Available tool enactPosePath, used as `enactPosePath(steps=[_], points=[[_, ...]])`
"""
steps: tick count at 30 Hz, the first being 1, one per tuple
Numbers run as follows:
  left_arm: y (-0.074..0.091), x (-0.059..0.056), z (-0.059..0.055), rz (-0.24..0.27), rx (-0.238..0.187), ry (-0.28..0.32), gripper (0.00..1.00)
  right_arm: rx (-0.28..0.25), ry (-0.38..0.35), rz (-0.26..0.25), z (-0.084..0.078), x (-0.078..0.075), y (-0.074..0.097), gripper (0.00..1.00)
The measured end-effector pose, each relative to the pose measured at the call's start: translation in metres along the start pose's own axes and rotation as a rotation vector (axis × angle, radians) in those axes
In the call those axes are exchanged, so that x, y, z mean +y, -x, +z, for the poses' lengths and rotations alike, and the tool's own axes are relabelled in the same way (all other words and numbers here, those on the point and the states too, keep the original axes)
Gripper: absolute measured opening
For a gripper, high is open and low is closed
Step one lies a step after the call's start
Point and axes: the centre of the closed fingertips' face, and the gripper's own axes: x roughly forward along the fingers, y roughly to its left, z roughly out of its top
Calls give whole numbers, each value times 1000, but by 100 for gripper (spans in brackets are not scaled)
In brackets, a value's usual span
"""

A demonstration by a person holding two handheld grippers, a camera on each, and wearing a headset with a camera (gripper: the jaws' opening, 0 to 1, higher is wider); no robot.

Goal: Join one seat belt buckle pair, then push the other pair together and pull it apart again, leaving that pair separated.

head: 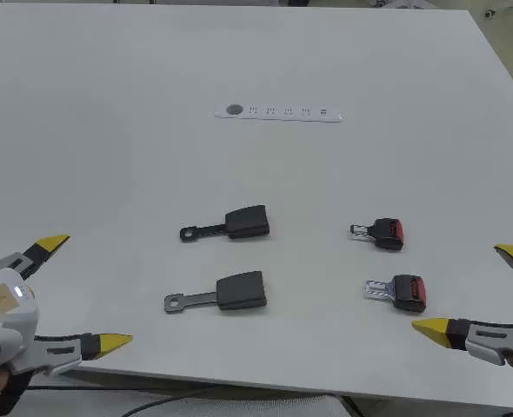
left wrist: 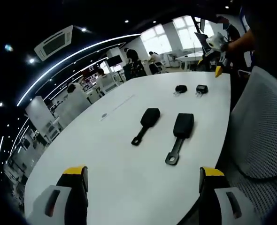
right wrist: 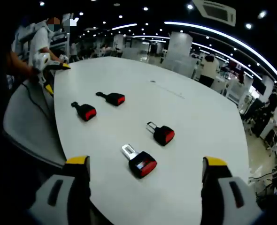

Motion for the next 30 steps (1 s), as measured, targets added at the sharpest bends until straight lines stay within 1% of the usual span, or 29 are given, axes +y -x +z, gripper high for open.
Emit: enactPosePath(steps=[3, 6, 12, 14, 15, 20, 22, 25, 28, 30], points=[[1, 2, 1, 11, -5, 3, 100, 12, 13, 0, -1, 2, -1, 98], [1, 3, 0, 13, -6, 5, 100, 40, 43, -2, -6, 2, -1, 98], [2, 5, 0, 22, -8, 2, 100, 34, 32, 0, -3, 2, 2, 98], [2, 6, 1, 26, -8, -1, 100, 44, 40, 8, -3, 3, 1, 97], [2, 6, 1, 26, -9, -3, 100, 59, 55, 3, -5, 2, 1, 98], [2, 7, 1, 32, -10, -2, 100, 57, 65, 5, -4, 0, 2, 98], [2, 6, 0, 30, -5, -5, 100, 55, 68, 2, -4, -1, 2, 100], [2, 6, -1, 29, -2, -12, 100, 46, 70, -8, -3, -4, 2, 100], [2, 5, 0, 32, 3, -20, 100, 44, 71, -3, -2, -4, 2, 100], [3, 6, 3, 36, -9, -22, 100, 44, 77, -4, -2, -3, 3, 100]])
